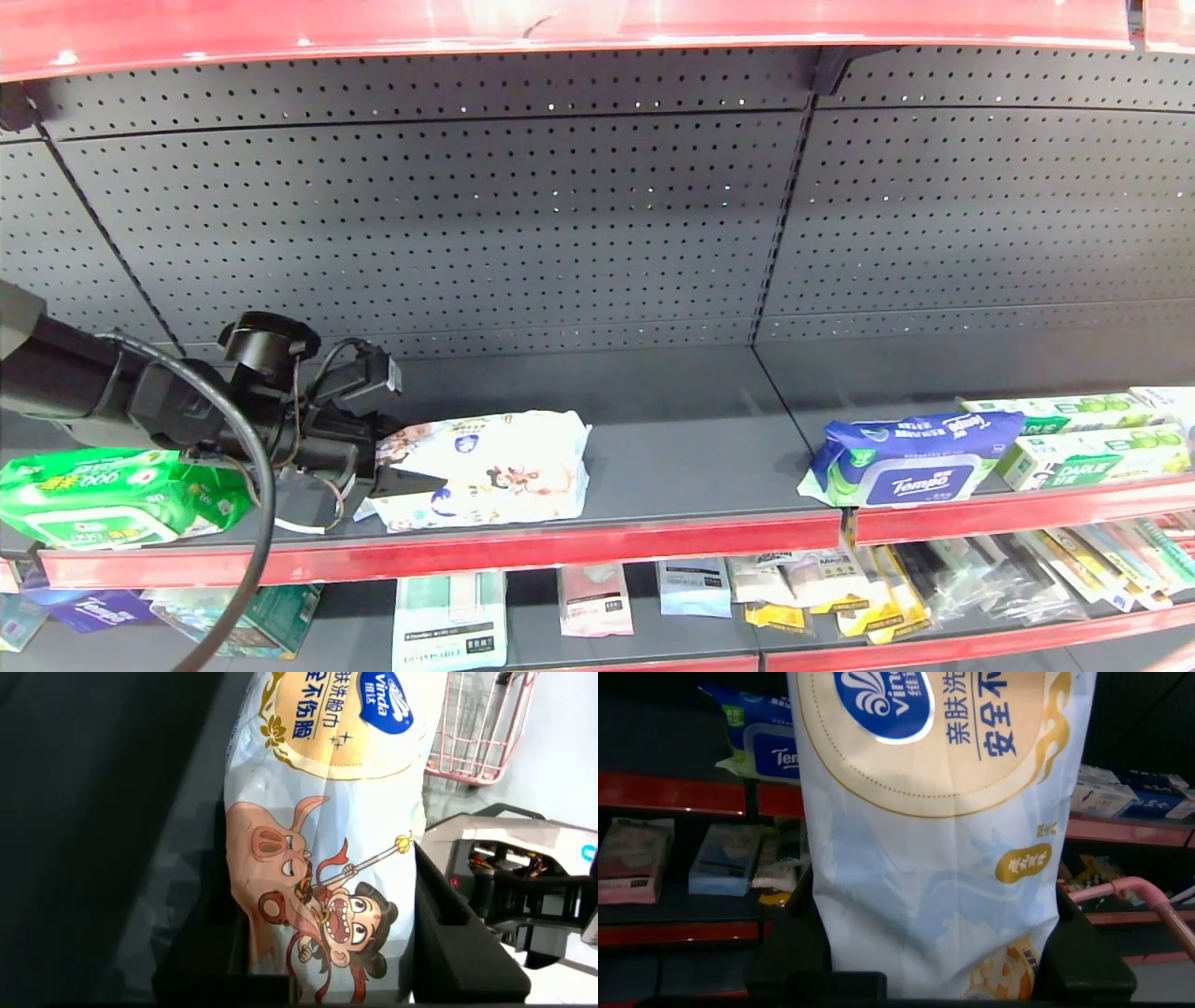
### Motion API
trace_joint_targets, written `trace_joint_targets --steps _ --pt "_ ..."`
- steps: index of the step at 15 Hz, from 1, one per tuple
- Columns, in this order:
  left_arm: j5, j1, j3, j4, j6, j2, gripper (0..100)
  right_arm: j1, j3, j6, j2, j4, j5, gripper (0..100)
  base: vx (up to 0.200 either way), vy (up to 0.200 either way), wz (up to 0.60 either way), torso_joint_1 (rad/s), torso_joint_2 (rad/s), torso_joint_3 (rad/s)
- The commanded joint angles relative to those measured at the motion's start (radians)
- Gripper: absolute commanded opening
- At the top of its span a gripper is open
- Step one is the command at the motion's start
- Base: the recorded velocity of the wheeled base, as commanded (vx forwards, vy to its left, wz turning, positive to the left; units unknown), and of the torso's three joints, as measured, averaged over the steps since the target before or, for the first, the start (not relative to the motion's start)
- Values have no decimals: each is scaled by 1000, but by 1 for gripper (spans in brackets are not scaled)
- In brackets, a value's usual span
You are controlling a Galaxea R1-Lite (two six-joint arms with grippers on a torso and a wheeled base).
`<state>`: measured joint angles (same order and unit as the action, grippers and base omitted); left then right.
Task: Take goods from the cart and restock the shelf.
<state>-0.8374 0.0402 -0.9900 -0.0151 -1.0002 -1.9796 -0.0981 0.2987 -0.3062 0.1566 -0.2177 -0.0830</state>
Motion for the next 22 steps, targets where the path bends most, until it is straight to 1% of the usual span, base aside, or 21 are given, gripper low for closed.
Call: trace_joint_targets --steps 1,6,8,10,18,19,22 --pt "0 1 2 0 0 2 0 0 0 -1 1 0 0 0 0 0 0 0 0 0" --pt "3 12 5 40 11 -7 0 0 0 -1 1 0 -1 0 0 0 0 0 0 0" --pt "3 13 21 57 15 -8 0 0 2 -1 1 1 -1 0 0 0 0 0 0 0" --pt "4 13 36 55 17 -4 0 0 3 -1 1 1 -1 0 0 0 0 0 0 0" --pt "3 15 37 55 22 1 0 0 2 -1 1 1 -3 0 0 0 0 0 0 0" --pt "3 15 37 55 22 1 100 0 0 -1 1 0 -3 0 0 0 0 0 0 0" --pt "3 17 37 55 22 2 100 0 0 -1 1 0 -1 0 0 0 0 0 0 0"
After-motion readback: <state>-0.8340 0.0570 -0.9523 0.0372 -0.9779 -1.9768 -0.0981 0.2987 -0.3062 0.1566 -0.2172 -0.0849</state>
